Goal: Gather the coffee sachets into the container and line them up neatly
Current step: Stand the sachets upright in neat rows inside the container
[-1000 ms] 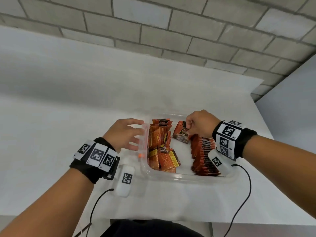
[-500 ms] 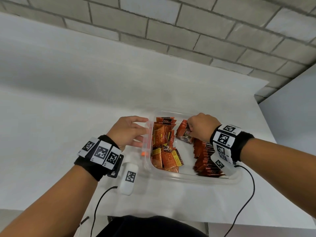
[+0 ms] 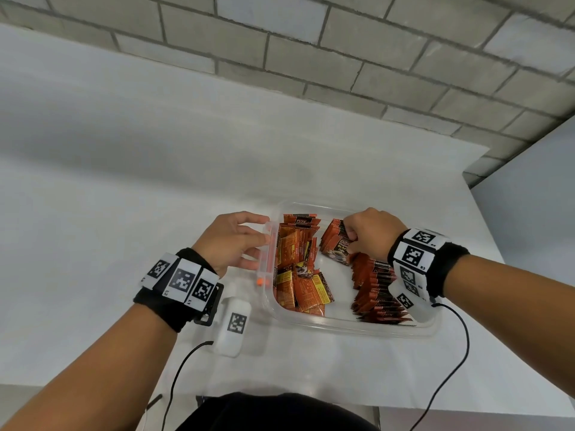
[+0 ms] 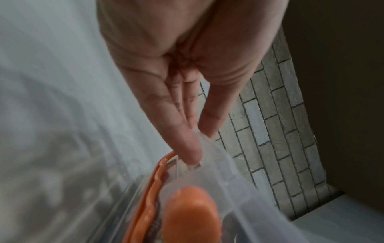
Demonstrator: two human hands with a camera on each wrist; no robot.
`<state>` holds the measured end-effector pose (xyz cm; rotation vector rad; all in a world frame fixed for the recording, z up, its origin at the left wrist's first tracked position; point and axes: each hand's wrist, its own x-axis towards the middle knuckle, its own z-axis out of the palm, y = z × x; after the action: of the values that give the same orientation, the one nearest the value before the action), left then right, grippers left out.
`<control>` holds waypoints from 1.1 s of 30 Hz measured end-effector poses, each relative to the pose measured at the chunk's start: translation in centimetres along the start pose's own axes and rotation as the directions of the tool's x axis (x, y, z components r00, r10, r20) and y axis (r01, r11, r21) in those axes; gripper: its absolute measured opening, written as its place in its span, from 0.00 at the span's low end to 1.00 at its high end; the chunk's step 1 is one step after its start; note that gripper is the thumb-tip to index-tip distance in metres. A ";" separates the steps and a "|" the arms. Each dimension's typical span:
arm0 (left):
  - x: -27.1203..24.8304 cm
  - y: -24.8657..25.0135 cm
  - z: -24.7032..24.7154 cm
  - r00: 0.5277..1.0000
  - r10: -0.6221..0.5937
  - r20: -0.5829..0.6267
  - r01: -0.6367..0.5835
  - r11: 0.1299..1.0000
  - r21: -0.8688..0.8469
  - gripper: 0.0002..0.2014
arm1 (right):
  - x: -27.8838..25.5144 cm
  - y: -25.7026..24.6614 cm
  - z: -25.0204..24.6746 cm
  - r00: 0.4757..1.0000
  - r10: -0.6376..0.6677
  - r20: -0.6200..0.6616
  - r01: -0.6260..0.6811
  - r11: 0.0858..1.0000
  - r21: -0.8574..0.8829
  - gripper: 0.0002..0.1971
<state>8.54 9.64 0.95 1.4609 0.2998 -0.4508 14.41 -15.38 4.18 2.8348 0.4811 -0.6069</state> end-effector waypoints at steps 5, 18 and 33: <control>0.1 0.0 -0.1 1.000 -0.007 0.006 0.007 1.000 0.008 0.15 | -1.0 -0.1 -0.7 0.994 0.012 -0.112 0.001 0.994 0.109 0.12; 0.1 -0.2 -0.1 1.000 -0.007 0.006 0.007 1.000 -0.004 0.15 | -2.1 -4.9 -0.1 0.904 0.073 0.421 -0.341 0.717 0.608 0.14; 0.1 -0.3 -0.2 1.000 -0.014 0.017 0.014 1.000 -0.004 0.15 | 0.4 -7.2 -0.3 0.868 0.199 0.455 -0.496 0.343 0.797 0.16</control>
<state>8.54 9.84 0.58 1.4513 0.2970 -0.4733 12.30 -8.53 3.32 3.4738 -0.8253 -1.5184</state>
